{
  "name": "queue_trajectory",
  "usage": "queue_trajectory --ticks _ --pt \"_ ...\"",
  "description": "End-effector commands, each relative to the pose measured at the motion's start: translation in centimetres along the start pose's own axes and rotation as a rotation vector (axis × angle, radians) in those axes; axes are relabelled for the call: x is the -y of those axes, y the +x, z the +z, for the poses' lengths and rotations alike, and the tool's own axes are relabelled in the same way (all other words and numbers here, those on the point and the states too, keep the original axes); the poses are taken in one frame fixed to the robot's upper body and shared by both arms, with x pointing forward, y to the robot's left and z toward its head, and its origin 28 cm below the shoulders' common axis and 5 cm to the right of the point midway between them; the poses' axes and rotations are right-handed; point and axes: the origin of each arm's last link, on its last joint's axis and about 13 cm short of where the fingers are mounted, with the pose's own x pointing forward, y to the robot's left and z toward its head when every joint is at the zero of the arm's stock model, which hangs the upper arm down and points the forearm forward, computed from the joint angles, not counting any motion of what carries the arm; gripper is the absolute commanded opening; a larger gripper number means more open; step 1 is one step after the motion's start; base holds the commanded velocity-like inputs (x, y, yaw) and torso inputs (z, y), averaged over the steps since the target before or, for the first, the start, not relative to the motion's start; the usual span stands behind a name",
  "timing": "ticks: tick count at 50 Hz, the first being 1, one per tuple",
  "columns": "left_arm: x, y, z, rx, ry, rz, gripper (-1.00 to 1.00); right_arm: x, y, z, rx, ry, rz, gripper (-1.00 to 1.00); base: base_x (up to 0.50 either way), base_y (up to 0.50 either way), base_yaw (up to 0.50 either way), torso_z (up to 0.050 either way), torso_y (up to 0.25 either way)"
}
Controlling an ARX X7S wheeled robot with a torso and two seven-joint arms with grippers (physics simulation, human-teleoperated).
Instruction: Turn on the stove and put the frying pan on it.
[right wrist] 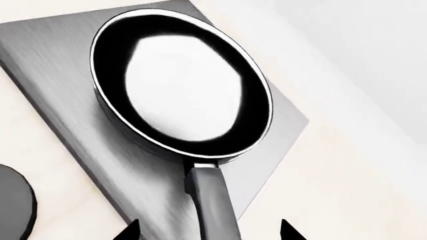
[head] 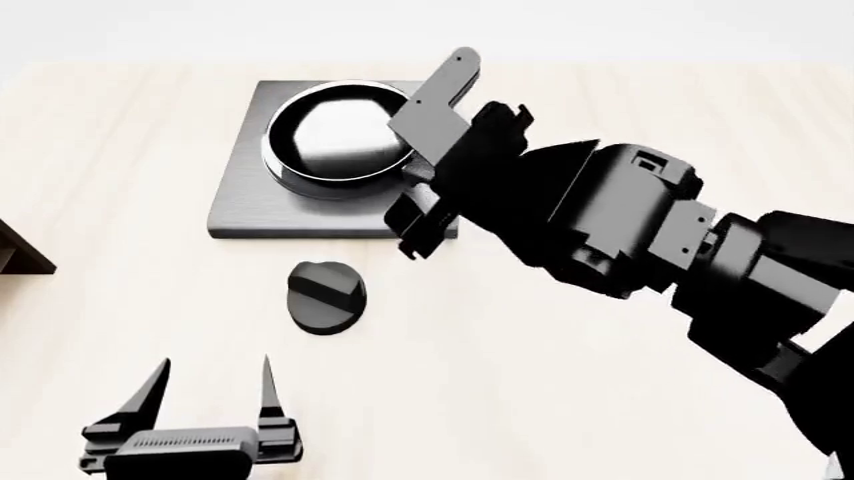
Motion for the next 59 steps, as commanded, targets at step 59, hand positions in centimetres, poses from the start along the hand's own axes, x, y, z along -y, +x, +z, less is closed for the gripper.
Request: queue_trajectory --ticks 59 --pt "-1.9 -5.3 7.3 0.672 -0.020 0.095 1.00 -15.4 -20.9 -16.6 1.035 0.230 -0.849 1.00 0.00 0.00 0.00 0.000 0.000"
